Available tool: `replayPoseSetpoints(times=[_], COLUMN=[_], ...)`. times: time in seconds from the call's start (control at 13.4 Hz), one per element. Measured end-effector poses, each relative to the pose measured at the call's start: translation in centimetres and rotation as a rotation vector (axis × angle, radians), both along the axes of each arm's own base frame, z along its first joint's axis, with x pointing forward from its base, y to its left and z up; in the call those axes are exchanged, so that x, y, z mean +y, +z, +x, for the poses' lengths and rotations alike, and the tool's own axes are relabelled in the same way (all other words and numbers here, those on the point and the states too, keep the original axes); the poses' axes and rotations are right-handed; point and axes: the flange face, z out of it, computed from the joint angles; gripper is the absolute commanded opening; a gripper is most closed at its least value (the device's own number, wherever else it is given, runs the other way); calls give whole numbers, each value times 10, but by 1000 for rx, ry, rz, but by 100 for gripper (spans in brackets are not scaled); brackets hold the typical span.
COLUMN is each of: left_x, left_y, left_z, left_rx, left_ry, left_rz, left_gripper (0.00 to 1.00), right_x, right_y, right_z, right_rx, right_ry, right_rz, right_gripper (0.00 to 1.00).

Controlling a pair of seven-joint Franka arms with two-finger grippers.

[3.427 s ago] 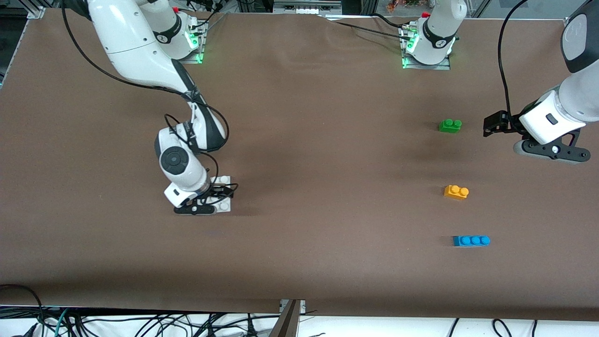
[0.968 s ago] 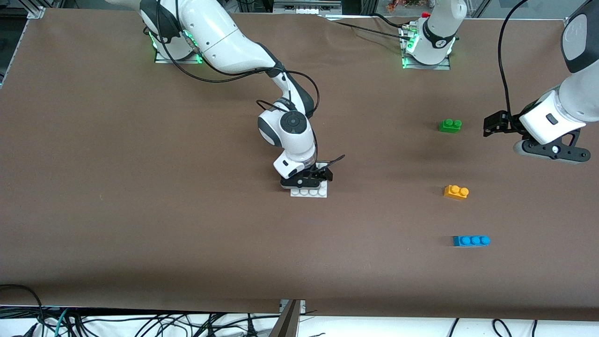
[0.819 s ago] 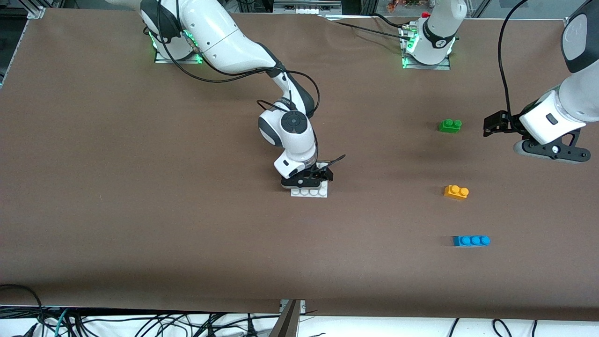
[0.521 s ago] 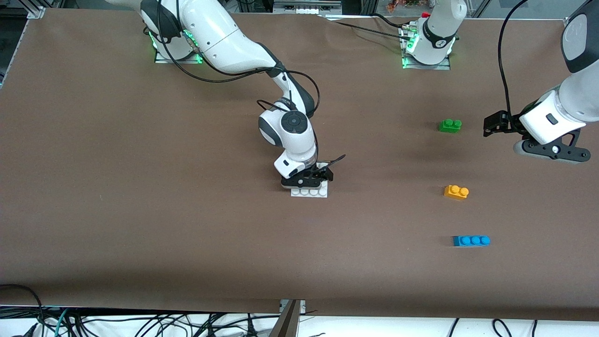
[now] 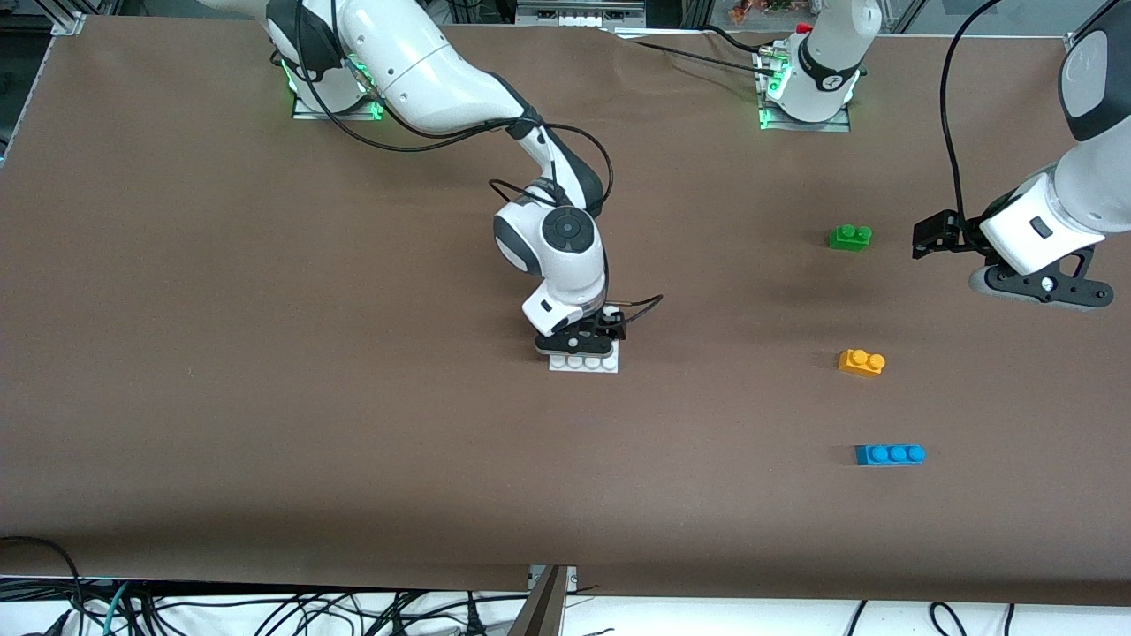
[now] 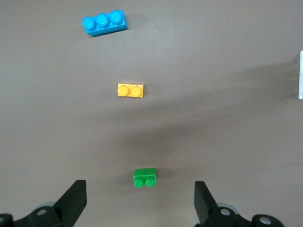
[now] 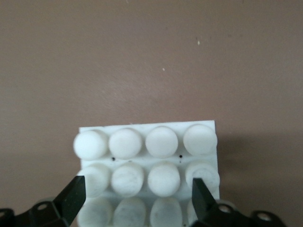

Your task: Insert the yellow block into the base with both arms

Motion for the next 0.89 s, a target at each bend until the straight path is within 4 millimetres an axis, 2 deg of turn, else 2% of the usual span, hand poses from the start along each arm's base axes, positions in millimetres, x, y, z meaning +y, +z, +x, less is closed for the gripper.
replayPoseSetpoints(times=[0.22,0.37,0.52,0.67,0.89], left_x=[8,8,8,8,12], left_y=[-2,-2,-2,-5,-31], left_z=[1,1,1,2,10], left_rx=[3,3,3,11,49], left_ry=[13,14,14,14,19], left_rz=[0,0,0,0,-4], left_gripper=[100,100,100,100,100], right_x=[-12,-38,-78,-126,-205], right_y=[52,91,126,153,197], right_z=[18,40,68,96,128], right_rx=[-19,-41,-55,-53,-19], right_ry=[6,32,65,107,118], right_rz=[-16,-37,-75,-116,-156], right_gripper=[100,100,100,100,100])
